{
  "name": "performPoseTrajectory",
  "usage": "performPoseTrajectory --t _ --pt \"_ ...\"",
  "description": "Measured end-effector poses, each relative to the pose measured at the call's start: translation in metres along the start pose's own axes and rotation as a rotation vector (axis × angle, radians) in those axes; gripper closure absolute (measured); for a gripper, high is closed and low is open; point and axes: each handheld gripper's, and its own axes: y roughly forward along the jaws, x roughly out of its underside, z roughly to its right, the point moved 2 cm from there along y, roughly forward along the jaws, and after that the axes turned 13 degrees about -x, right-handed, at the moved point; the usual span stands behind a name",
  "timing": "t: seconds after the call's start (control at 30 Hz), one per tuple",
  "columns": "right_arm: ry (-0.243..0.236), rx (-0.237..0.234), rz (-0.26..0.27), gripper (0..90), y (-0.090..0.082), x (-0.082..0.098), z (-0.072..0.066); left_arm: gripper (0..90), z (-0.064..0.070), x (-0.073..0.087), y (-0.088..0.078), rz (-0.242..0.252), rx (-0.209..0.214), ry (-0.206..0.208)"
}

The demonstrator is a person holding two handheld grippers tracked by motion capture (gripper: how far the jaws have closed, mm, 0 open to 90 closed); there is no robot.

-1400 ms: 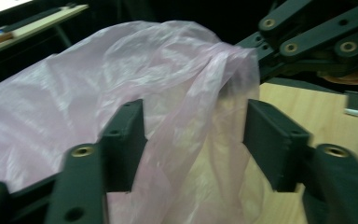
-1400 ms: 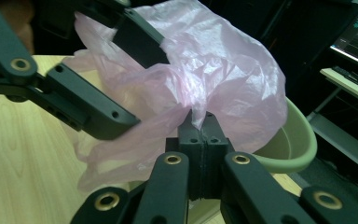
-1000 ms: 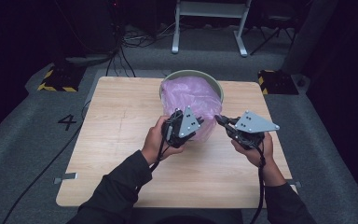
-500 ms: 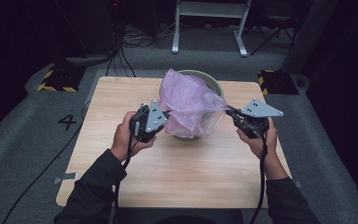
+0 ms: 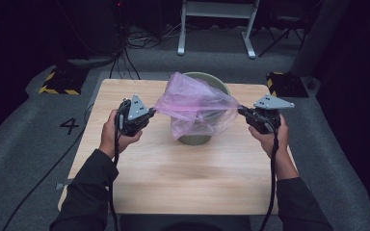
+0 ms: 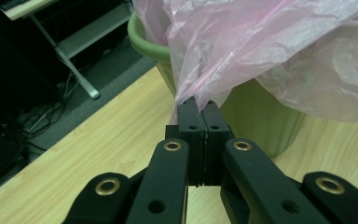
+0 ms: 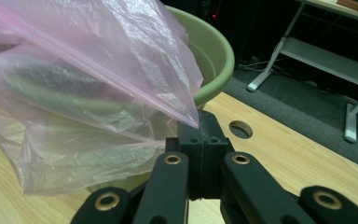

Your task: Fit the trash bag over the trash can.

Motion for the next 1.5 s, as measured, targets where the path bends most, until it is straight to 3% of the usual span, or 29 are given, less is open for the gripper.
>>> performPoseTrajectory --t 0.03,0.1,0.2,0.23,0.37,0.53,0.6,0.67,0.77,0.87,0.9,0.97,1.03,1.17,1.23,1.27,1.3,1.37,1.5 --pt "-0.001 -0.003 0.002 90.0 0.0 0.001 -0.001 82.2 0.0 0.0 0.0 0.013 0.022 -0.006" --pt "-0.005 -0.014 0.006 90.0 0.0 0.002 -0.003 57.2 0.003 -0.001 -0.003 0.035 0.068 -0.037" --pt "-0.021 -0.024 0.015 90.0 -0.001 0.001 -0.008 26.0 0.016 -0.009 -0.021 0.103 0.065 -0.05" --pt "-0.027 -0.027 0.018 90.0 -0.002 0.0 -0.011 20.7 0.02 -0.011 -0.026 0.122 0.061 -0.047" --pt "-0.035 -0.027 0.022 90.0 -0.005 -0.004 -0.017 18.9 0.036 -0.015 -0.056 0.21 0.061 -0.046" --pt "-0.034 -0.021 0.015 90.0 -0.005 -0.005 -0.018 18.9 0.043 -0.014 -0.079 0.251 0.059 -0.071" --pt "-0.026 -0.022 0.018 90.0 -0.004 -0.005 -0.017 19.0 0.054 -0.013 -0.083 0.253 0.112 -0.069" --pt "-0.023 -0.021 0.021 90.0 -0.004 -0.005 -0.017 19.1 0.072 -0.012 -0.085 0.246 0.122 -0.034" --pt "-0.023 -0.028 0.021 90.0 -0.003 -0.005 -0.018 19.5 0.098 -0.014 -0.084 0.253 0.172 0.013" --pt "-0.028 -0.032 0.017 90.0 -0.002 -0.006 -0.021 19.6 0.114 -0.019 -0.075 0.252 0.142 0.061" --pt "-0.031 -0.032 0.018 90.0 -0.002 -0.006 -0.021 19.6 0.115 -0.022 -0.07 0.249 0.126 0.049" --pt "-0.033 -0.031 0.019 90.0 -0.002 -0.006 -0.022 19.6 0.111 -0.027 -0.057 0.232 0.126 -0.001" --pt "-0.032 -0.033 0.019 90.0 -0.003 -0.005 -0.021 21.0 0.105 -0.03 -0.045 0.203 0.068 -0.038" --pt "-0.029 -0.043 0.023 90.0 -0.005 -0.002 -0.021 35.8 0.09 -0.028 -0.021 0.149 -0.001 -0.091" --pt "-0.023 -0.051 0.027 90.0 -0.007 -0.001 -0.021 53.1 0.081 -0.023 -0.015 0.134 -0.019 -0.14" --pt "-0.023 -0.054 0.028 90.0 -0.008 0.0 -0.021 58.8 0.078 -0.021 -0.013 0.131 -0.008 -0.145" --pt "-0.025 -0.055 0.027 90.0 -0.009 0.001 -0.022 67.6 0.074 -0.019 -0.011 0.125 -0.02 -0.127" --pt "-0.027 -0.058 0.025 90.0 -0.011 0.003 -0.023 76.7 0.069 -0.015 -0.006 0.096 -0.057 -0.098" --pt "-0.024 -0.054 0.026 90.0 -0.016 0.007 -0.021 86.2 0.057 -0.003 -0.001 0.049 -0.056 -0.09"
